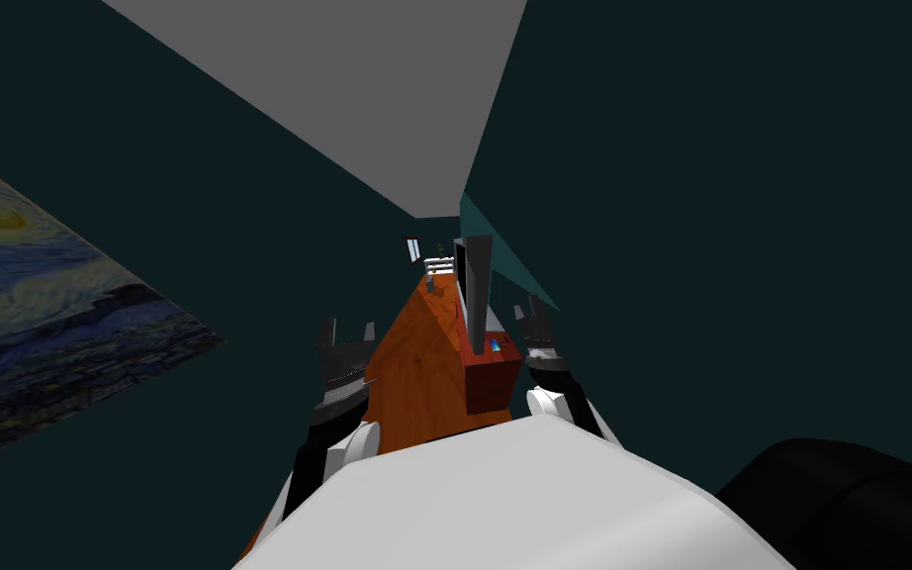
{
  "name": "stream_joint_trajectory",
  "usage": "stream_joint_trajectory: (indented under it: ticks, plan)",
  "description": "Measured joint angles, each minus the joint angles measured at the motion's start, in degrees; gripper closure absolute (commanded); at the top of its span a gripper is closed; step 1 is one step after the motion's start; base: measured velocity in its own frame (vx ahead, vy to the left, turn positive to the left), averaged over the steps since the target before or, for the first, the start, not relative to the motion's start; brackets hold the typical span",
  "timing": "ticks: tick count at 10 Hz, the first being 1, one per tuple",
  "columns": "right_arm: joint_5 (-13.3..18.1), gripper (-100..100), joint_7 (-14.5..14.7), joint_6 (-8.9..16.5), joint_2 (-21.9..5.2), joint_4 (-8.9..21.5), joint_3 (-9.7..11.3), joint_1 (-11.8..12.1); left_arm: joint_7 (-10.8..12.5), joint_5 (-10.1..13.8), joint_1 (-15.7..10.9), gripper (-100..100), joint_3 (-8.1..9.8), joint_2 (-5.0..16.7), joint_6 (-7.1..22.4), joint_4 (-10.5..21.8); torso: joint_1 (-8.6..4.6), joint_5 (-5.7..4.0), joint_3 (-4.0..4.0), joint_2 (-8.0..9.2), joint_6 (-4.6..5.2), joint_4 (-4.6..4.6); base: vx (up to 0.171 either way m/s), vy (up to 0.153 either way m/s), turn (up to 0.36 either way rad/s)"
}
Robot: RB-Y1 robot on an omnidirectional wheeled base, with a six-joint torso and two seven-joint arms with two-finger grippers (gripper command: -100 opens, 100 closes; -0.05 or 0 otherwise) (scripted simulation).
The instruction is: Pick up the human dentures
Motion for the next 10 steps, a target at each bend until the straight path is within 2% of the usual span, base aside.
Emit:
stream_joint_trajectory:
  ticks: [4,6,9,10]
  plan:
    - [-4.02,-100,-4.15,1.73,-3.75,3.02,-0.05,-1.36,0.00,0.00,0.00,0,0.00,0.00,0.00,0.00,-0.04,-0.01,-0.06,-0.11,0.01,-0.03,0.025,-0.002,-0.051]
    - [-6.69,-100,-6.98,2.25,-5.32,6.44,-0.57,-3.26,0.00,0.00,0.00,0,0.00,0.00,0.00,0.00,-0.03,-0.01,-0.07,-0.13,0.00,-0.03,0.029,0.002,-0.052]
    - [-11.58,-100,-11.88,4.15,-7.33,10.01,-1.03,-4.85,0.00,0.00,0.00,0,0.00,0.00,0.00,0.00,-0.01,-0.01,-0.09,-0.15,0.00,-0.03,0.030,0.003,-0.051]
    - [-12.31,-100,-12.92,4.63,-7.44,10.84,-1.04,-5.40,0.00,0.00,0.00,0,0.00,0.00,0.00,0.00,0.00,0.00,-0.07,-0.12,-0.01,-0.03,0.021,0.003,-0.049]
